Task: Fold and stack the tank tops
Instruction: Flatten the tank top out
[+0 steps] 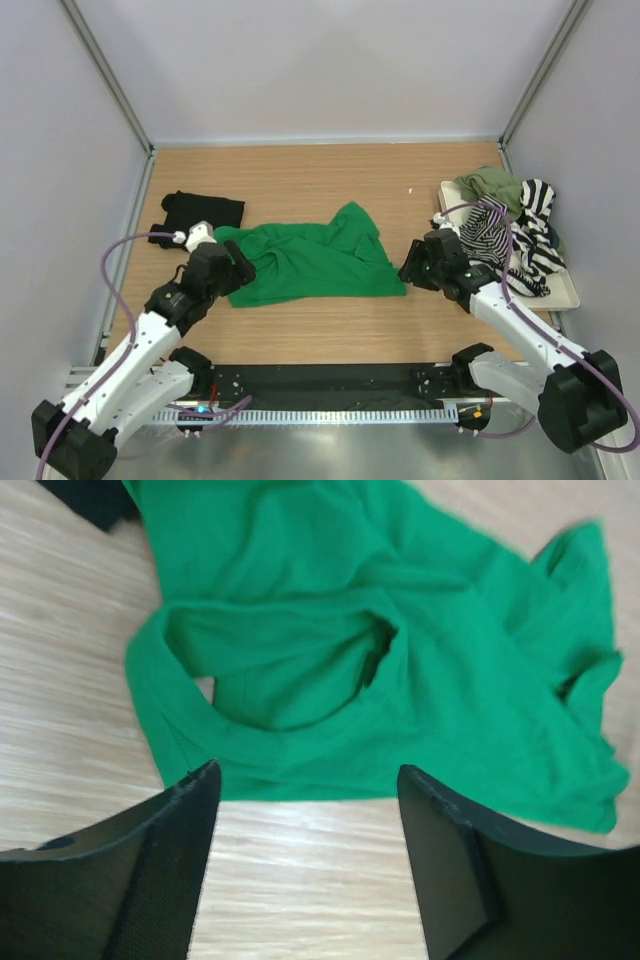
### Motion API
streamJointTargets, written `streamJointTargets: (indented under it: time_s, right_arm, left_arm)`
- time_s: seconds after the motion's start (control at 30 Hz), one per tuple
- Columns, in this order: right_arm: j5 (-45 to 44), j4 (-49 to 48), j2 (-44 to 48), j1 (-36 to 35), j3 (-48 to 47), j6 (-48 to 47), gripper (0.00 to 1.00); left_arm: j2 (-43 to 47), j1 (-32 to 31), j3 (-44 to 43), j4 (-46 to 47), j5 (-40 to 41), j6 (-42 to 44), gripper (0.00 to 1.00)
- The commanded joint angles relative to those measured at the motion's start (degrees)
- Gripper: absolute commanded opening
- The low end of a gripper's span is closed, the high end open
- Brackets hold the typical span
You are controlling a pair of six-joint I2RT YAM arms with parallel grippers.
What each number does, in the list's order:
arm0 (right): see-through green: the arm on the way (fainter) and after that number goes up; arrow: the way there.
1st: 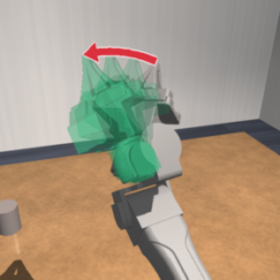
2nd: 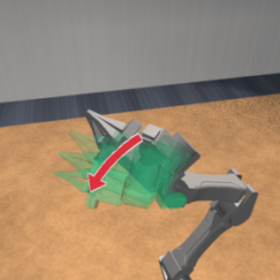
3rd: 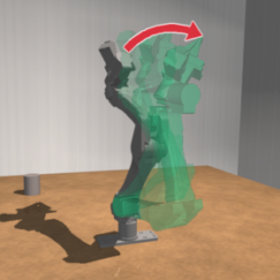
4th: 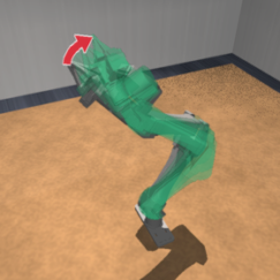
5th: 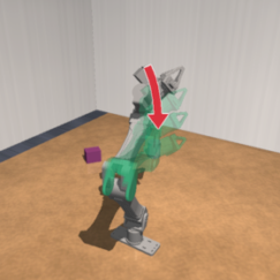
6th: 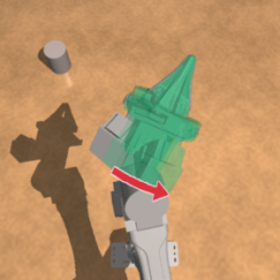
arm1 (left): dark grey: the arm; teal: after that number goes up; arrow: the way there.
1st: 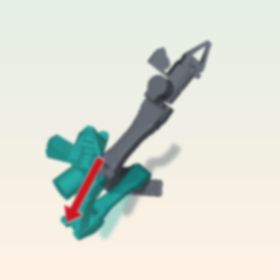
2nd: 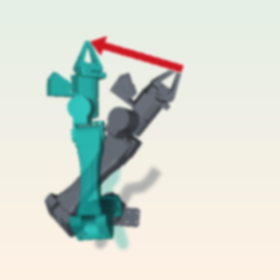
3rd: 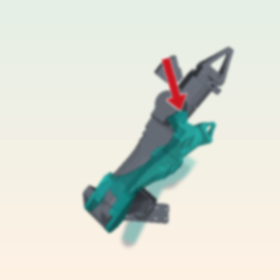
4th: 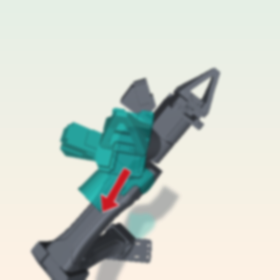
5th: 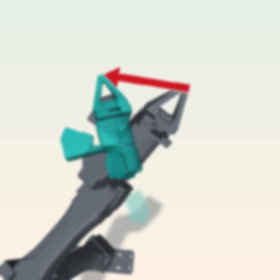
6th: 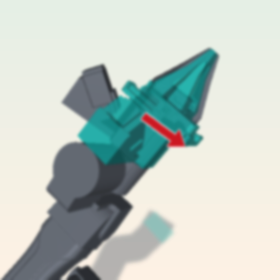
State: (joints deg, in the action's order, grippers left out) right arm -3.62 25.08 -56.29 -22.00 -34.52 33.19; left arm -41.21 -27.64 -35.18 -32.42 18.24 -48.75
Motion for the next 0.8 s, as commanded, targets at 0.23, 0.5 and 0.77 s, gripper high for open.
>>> streamJointTargets:
  time_s: [0.23,0.5,0.77]
  right_arm:
    - [-0.07,-9.78,-11.64,-0.06,1.92,0.12,0.51]
    - [-0.07,-15.67,-20.34,0.03,0.86,-0.58,0.48]
    - [-0.43,-14.71,-17.28,-0.06,0.51,-2.95,0.07]
  left_arm:
    - [-15.91,-0.31,-4.19,9.31,-12.35,4.8,0.62]
    - [-26.1,-0.4,-10.08,9.84,-13.67,10.16,0.55]
    - [-33.05,-0.4,-12.37,11.06,-13.49,11.66,0.5]
